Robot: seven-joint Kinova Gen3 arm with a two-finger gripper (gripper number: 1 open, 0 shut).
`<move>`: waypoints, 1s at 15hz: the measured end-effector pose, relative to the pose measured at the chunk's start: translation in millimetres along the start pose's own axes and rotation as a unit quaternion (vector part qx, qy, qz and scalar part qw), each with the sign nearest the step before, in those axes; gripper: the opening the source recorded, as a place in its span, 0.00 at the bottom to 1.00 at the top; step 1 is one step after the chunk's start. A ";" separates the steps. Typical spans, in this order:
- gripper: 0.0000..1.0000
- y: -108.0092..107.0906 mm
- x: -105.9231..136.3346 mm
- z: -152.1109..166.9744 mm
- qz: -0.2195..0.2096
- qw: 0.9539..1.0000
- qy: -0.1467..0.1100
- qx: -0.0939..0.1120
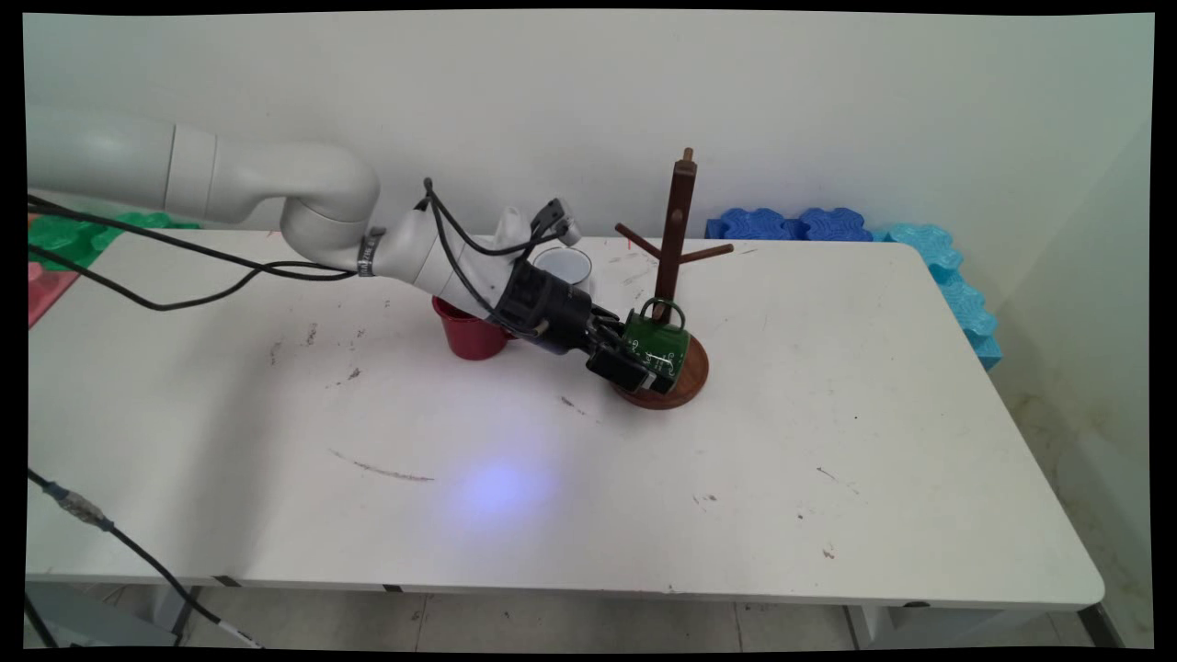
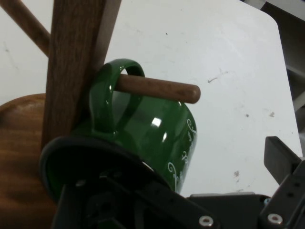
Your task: Pick up the green mug from the rack, then place the picked object on the table
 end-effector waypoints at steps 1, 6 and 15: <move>1.00 -0.7 -0.2 1.2 0.000 1.000 0.000 -0.001; 0.00 -1.9 -1.1 4.6 -0.001 1.000 0.001 -0.004; 0.00 -0.9 -1.8 5.0 -0.004 1.000 0.001 -0.008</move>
